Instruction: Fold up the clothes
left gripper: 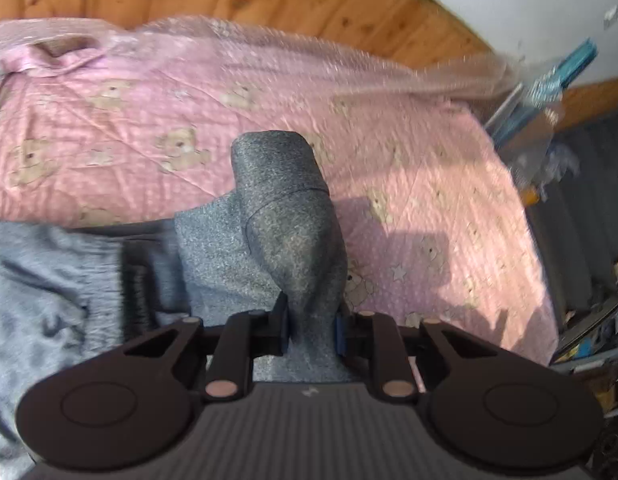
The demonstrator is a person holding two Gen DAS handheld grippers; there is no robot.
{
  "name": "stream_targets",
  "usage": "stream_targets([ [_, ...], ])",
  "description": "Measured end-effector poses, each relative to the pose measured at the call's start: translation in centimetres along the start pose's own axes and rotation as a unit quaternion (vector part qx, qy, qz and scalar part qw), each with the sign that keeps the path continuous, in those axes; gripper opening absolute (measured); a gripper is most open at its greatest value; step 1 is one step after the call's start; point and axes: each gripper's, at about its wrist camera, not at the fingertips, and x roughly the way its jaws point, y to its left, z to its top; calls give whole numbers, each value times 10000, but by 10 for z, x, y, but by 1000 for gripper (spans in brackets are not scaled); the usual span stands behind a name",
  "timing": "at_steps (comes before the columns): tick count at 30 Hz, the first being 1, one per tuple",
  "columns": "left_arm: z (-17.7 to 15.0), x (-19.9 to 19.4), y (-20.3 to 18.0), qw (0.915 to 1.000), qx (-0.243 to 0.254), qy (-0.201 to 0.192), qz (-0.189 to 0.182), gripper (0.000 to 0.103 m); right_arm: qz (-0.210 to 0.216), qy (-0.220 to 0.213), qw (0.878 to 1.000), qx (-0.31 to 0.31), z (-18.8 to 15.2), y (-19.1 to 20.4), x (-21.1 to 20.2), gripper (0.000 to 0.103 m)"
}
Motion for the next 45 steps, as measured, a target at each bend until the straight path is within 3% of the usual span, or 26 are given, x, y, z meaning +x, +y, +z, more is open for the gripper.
stream_targets([
  [3, -16, -51, 86, 9975, -565, -423, -53, 19, 437, 99, 9989, -112, 16, 39, 16, 70],
  [7, -40, -42, 197, 9864, -1547, -461, -297, 22, 1080, 797, 9904, -321, 8, 96, 66, 70],
  [9, -51, -38, 221, 9793, -1862, -567, -551, 28, 1294, 1260, 9835, -144, -1, 114, 92, 67],
  [11, -62, -42, 231, 9719, -2044, -774, -874, 33, 1202, 1657, 9788, -102, -11, 128, 111, 59],
  [13, -70, -43, 226, 9740, -1911, -875, -840, 48, 1144, 1898, 9751, -10, -18, 130, 124, 57],
  [14, -73, -44, 222, 9753, -1835, -922, -812, 48, 1093, 2008, 9735, -8, -21, 131, 128, 56],
  [15, -77, -44, 219, 9765, -1758, -969, -783, 43, 1043, 2115, 9718, -9, -24, 133, 132, 55],
  [16, -74, -46, 216, 9788, -1656, -975, -707, 23, 1014, 2186, 9705, -49, -26, 134, 137, 52],
  [20, -60, -72, 202, 9840, -1241, -1204, -435, 17, 917, 2202, 9711, -119, -20, 141, 141, 52],
  [21, -58, -79, 201, 9854, -1116, -1260, -249, 17, 905, 2152, 9723, -96, -15, 142, 138, 52],
  [22, -56, -80, 200, 9883, -933, -1195, 170, 18, 893, 2105, 9735, -72, -11, 144, 136, 53],
  [24, -53, -65, 204, 9904, -768, -794, 832, 19, 840, 2150, 9730, -31, -7, 147, 140, 59],
  [29, -58, -56, 214, 9896, -789, -635, 1021, 19, 566, 2660, 9621, -201, -22, 154, 162, 61],
  [32, -64, -58, 213, 9892, -737, -632, 1100, 20, 560, 2615, 9636, -62, -15, 153, 157, 61],
  [39, -61, -51, 206, 9859, -744, -637, 1356, 24, 466, 2375, 9648, 1025, 15, 115, 159, 68],
  [42, -61, -50, 201, 9844, -690, -634, 1491, 26, 172, 2381, 9664, 958, 20, 104, 173, 67],
  [45, -61, -49, 197, 9832, -628, -627, 1597, 27, 92, 2249, 9727, 564, 36, 108, 195, 57],
])
